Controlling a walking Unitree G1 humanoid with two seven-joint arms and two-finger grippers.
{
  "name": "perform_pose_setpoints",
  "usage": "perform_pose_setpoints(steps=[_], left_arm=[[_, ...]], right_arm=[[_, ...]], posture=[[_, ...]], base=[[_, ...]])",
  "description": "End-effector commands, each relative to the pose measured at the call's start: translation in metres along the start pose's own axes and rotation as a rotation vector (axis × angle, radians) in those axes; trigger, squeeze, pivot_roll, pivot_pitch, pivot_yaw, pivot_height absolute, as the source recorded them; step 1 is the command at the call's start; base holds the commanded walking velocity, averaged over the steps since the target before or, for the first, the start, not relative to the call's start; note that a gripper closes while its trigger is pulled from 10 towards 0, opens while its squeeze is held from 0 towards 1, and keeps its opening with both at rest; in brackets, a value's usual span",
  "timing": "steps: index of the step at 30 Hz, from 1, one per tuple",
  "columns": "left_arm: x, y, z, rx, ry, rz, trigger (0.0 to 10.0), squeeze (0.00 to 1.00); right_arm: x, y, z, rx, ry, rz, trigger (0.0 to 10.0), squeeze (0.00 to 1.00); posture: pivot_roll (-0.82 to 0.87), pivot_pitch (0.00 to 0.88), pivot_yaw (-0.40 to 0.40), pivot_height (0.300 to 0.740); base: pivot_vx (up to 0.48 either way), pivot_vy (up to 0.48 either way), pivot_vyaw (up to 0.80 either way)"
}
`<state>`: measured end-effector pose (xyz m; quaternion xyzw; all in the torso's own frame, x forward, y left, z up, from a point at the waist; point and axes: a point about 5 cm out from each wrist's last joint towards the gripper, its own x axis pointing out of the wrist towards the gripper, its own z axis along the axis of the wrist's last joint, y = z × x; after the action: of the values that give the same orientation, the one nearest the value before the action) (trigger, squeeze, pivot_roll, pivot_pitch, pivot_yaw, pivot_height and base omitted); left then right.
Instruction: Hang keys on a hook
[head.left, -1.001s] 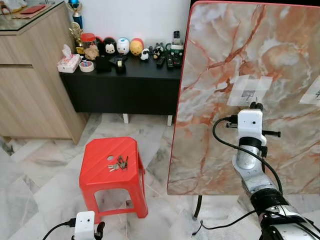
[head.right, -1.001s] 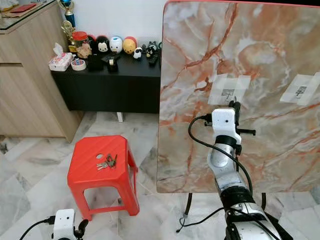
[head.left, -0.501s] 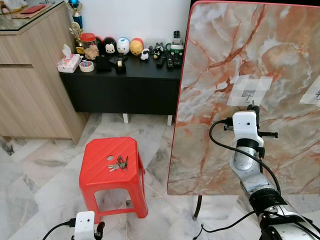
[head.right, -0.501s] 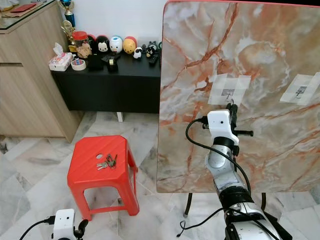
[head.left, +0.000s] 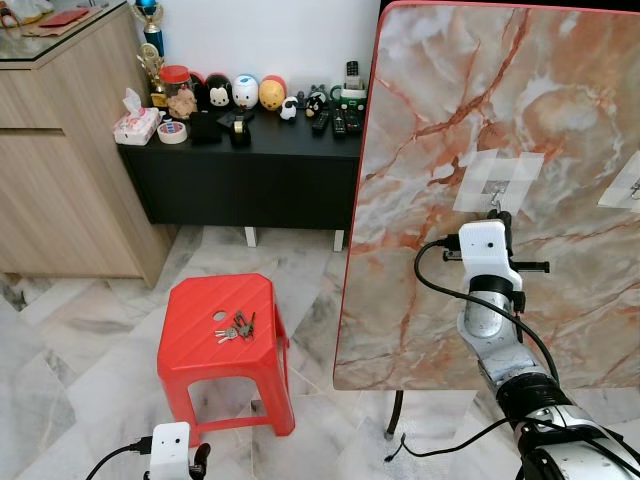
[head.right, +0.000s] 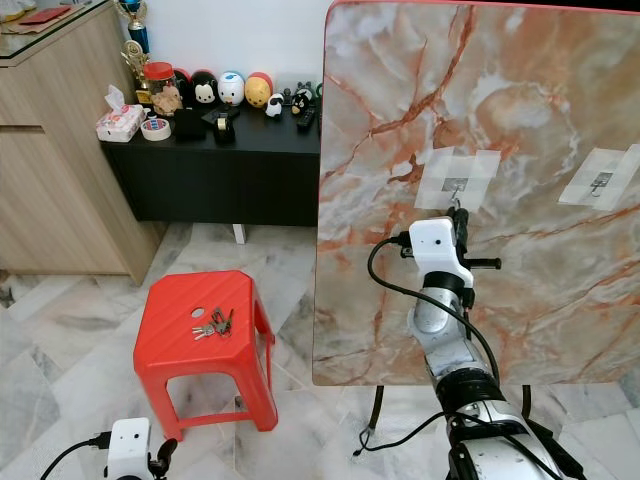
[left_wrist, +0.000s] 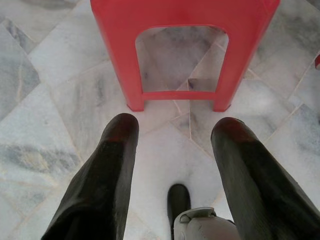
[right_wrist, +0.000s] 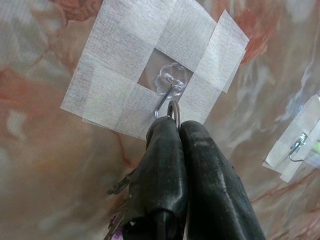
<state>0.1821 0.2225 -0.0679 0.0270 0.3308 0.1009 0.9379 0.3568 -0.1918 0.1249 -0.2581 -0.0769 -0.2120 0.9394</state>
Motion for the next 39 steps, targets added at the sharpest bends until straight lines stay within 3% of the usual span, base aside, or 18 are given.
perform_pose_setpoints(steps=[1,21,22,23,24,27,31,34,35,36,37,39], left_arm=[[-0.001,0.0,-0.004,0.009,0.024,0.003,10.0,0.0],[-0.001,-0.002,-0.005,0.011,0.025,-0.004,10.0,0.0],[-0.001,-0.002,-0.005,0.012,0.026,-0.002,10.0,0.0],[-0.001,-0.002,-0.005,0.012,0.026,-0.002,10.0,0.0],[-0.002,-0.002,-0.005,0.012,0.027,0.0,10.0,0.0],[-0.002,-0.002,-0.006,0.012,0.027,0.001,10.0,0.0],[-0.002,-0.002,-0.006,0.013,0.03,-0.001,10.0,0.0],[-0.002,-0.003,-0.007,0.013,0.031,-0.003,10.0,0.0],[-0.002,-0.003,-0.007,0.013,0.031,-0.004,10.0,0.0],[-0.002,-0.004,-0.007,0.013,0.031,-0.004,10.0,0.0],[-0.002,-0.004,-0.007,0.012,0.031,-0.004,10.0,0.0],[-0.002,-0.004,-0.007,0.013,0.032,-0.005,10.0,0.0]], right_arm=[[0.005,0.001,0.006,-0.006,-0.012,0.006,10.0,0.0],[0.003,0.008,0.001,-0.002,0.042,0.072,10.0,0.0],[0.003,0.008,0.001,0.008,0.042,0.071,10.0,0.85],[0.003,0.008,0.001,0.008,0.042,0.071,10.0,0.85],[0.003,0.007,0.001,0.019,0.042,0.071,10.0,1.0],[0.003,0.007,0.002,0.028,0.035,0.073,10.0,1.0],[-0.001,0.01,0.011,0.166,-0.022,0.099,10.0,1.0],[-0.007,0.013,0.011,0.195,-0.042,0.137,10.0,1.0],[-0.01,0.014,0.011,0.206,-0.05,0.159,10.0,0.93],[-0.012,0.015,0.011,0.214,-0.055,0.174,10.0,0.93],[-0.016,0.017,0.009,0.229,-0.064,0.197,10.0,0.0],[-0.024,0.018,0.005,0.252,-0.066,0.227,10.0,0.0]], posture=[[0.01,0.034,-0.074,0.722],[0.0,0.036,-0.073,0.722],[0.01,0.037,-0.073,0.722],[0.01,0.037,-0.073,0.722],[0.01,0.037,-0.073,0.722],[0.01,0.036,-0.074,0.722],[0.0,0.036,-0.073,0.722],[0.0,0.036,-0.073,0.722],[0.0,0.036,-0.074,0.722],[0.0,0.035,-0.075,0.722],[0.0,0.035,-0.075,0.722],[0.0,0.036,-0.074,0.722]], base=[[0.0,0.0,0.0],[0.0,0.0,0.0],[0.0,0.0,0.0],[0.0,0.0,0.0],[0.0,0.0,0.0],[0.0,0.0,0.0],[0.0,0.0,0.0],[0.0,0.0,0.0],[0.0,0.0,0.0],[0.0,0.0,0.0],[0.0,0.0,0.0],[0.0,0.0,0.0]])
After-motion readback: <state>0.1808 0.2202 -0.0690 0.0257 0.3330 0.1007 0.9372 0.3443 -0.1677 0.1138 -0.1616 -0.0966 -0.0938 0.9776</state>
